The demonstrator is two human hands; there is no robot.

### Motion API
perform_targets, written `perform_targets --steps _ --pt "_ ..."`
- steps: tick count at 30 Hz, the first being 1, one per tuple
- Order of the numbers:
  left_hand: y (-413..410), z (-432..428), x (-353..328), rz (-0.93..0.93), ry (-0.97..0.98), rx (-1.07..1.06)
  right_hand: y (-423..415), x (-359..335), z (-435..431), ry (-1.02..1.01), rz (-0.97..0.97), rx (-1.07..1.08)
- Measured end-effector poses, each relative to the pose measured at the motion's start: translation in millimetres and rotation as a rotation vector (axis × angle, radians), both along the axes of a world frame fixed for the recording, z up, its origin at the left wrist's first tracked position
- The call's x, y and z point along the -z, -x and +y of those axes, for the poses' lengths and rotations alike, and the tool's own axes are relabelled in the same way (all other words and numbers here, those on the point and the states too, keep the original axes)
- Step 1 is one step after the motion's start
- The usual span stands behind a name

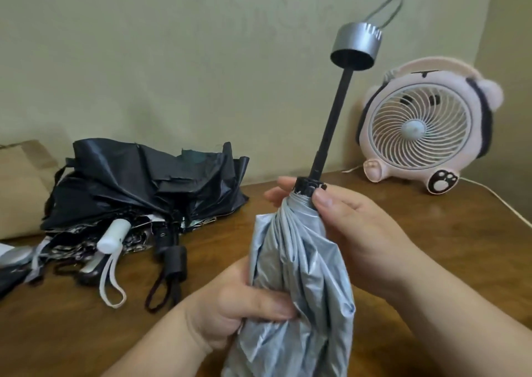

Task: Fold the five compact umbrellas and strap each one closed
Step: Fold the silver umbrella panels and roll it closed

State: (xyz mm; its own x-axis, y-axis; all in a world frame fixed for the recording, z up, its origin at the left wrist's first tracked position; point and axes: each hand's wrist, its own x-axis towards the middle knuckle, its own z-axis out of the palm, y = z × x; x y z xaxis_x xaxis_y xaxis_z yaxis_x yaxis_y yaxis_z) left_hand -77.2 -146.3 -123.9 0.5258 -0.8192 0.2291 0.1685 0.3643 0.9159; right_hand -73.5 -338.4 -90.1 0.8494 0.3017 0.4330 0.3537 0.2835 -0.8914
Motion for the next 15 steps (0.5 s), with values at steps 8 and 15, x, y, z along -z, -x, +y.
perform_targets --steps 8,15 --pt "9.0 1.4 -5.3 0.007 -0.137 -0.067 9.3 -4.0 12.8 -0.091 0.095 -0.033" --pt "21.7 -8.3 -22.7 -0.296 -0.374 -0.536 16.3 -8.8 17.7 -0.032 0.028 0.12"
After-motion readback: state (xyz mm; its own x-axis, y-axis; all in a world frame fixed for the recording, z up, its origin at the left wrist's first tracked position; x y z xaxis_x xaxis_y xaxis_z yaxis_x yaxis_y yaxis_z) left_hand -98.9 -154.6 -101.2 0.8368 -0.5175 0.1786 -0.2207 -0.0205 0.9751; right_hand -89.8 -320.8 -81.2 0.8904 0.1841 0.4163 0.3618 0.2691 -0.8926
